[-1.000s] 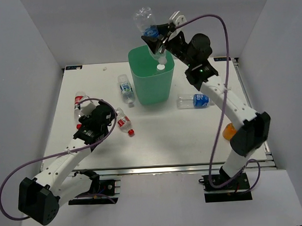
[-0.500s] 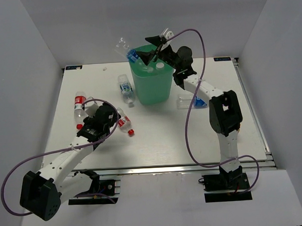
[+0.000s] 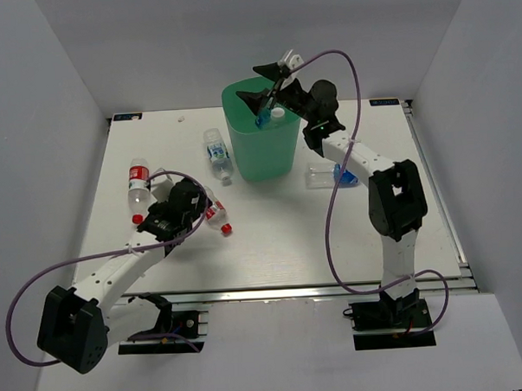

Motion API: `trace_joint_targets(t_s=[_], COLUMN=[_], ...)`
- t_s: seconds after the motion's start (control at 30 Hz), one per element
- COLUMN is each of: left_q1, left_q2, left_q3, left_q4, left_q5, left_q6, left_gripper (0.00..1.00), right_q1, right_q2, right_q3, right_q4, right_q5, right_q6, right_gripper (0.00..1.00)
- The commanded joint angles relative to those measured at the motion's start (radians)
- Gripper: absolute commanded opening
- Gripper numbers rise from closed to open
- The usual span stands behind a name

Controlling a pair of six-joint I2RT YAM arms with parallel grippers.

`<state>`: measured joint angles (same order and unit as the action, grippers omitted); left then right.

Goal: Put the plastic bottles in the bin

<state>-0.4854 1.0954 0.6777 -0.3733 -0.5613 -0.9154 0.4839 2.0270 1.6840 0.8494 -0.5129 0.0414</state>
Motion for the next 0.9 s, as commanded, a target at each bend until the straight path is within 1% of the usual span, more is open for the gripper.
trace_joint_targets(t_s=[0.0, 0.03, 0.1, 0.13, 0.17, 0.2, 0.27, 0.3, 0.33, 0.37, 0.4, 0.47, 0.5, 0.57, 0.63, 0.67, 0.7, 0.73, 0.77, 0.8, 0.83, 0.87], left_q1=[0.007, 0.007, 0.007, 0.007, 0.007, 0.007, 0.007, 0.007, 0.007, 0.007, 0.007, 0.008, 0.008, 0.010, 0.011, 0.014, 0.018, 0.019, 0.028, 0.033, 0.042, 0.047], left_q2=[0.024, 0.034, 0.067, 0.084, 0.101, 0.121, 0.190, 0.213, 0.260, 0.285, 0.309, 0.375, 0.395, 0.450, 0.483, 0.510, 0.520, 0.527, 0.535, 0.534, 0.529, 0.520], left_q3=[0.017, 0.026, 0.033, 0.040, 0.045, 0.052, 0.077, 0.085, 0.092, 0.109, 0.120, 0.141, 0.151, 0.172, 0.192, 0.197, 0.206, 0.209, 0.212, 0.217, 0.229, 0.233], left_q4=[-0.003, 0.008, 0.039, 0.051, 0.065, 0.091, 0.114, 0.140, 0.152, 0.160, 0.162, 0.169, 0.177, 0.169, 0.166, 0.166, 0.168, 0.168, 0.162, 0.146, 0.133, 0.119], left_q5=[0.023, 0.043, 0.058, 0.075, 0.083, 0.093, 0.123, 0.132, 0.135, 0.138, 0.135, 0.121, 0.124, 0.124, 0.126, 0.126, 0.133, 0.136, 0.136, 0.135, 0.132, 0.126], left_q6=[-0.022, -0.022, -0.025, -0.025, -0.026, -0.027, -0.028, -0.027, -0.027, -0.027, -0.028, -0.030, -0.027, -0.022, -0.019, -0.019, -0.017, -0.016, -0.016, -0.013, -0.010, -0.001], left_gripper=[0.98, 0.98, 0.98, 0.98, 0.98, 0.98, 0.98, 0.98, 0.98, 0.98, 0.98, 0.98, 0.98, 0.98, 0.98, 0.96, 0.94, 0.91, 0.77, 0.68, 0.52, 0.39], right_q1=[-0.008, -0.010, -0.016, -0.018, -0.019, -0.019, -0.025, -0.039, -0.047, -0.056, -0.074, -0.091, -0.094, -0.100, -0.103, -0.105, -0.107, -0.107, -0.110, -0.113, -0.114, -0.119], right_q2=[-0.128, -0.152, -0.249, -0.293, -0.336, -0.428, -0.514, -0.590, -0.631, -0.710, -0.749, -0.863, -0.896, -0.976, -1.005, -1.022, -1.028, -1.030, -1.036, -1.036, -1.038, -1.038], right_q3=[0.028, 0.031, -0.036, -0.085, -0.193, -0.246, -0.326, -0.386, -0.424, -0.467, -0.569, -0.668, -0.751, -0.809, -0.852, -0.854, -0.856, -0.857, -0.863, -0.868, -0.876, -0.877], right_q4=[-0.062, -0.152, -0.199, -0.202, -0.202, -0.208, -0.289, -0.332, -0.369, -0.409, -0.417, -0.434, -0.435, -0.449, -0.501, -0.532, -0.591, -0.611, -0.624, -0.631, -0.642, -0.650], right_q5=[0.036, 0.051, 0.115, 0.144, 0.175, 0.265, 0.367, 0.451, 0.493, 0.523, 0.568, 0.617, 0.649, 0.657, 0.652, 0.656, 0.668, 0.674, 0.695, 0.703, 0.705, 0.712], right_q6=[-0.023, -0.023, -0.028, -0.034, -0.035, -0.057, -0.084, -0.086, -0.077, -0.054, -0.051, -0.020, -0.011, 0.012, 0.023, 0.032, 0.043, 0.046, 0.051, 0.057, 0.060, 0.064], right_gripper=[0.89, 0.89, 0.89, 0.89, 0.89, 0.89, 0.89, 0.89, 0.89, 0.89, 0.89, 0.89, 0.89, 0.89, 0.89, 0.89, 0.89, 0.89, 0.89, 0.89, 0.89, 0.89])
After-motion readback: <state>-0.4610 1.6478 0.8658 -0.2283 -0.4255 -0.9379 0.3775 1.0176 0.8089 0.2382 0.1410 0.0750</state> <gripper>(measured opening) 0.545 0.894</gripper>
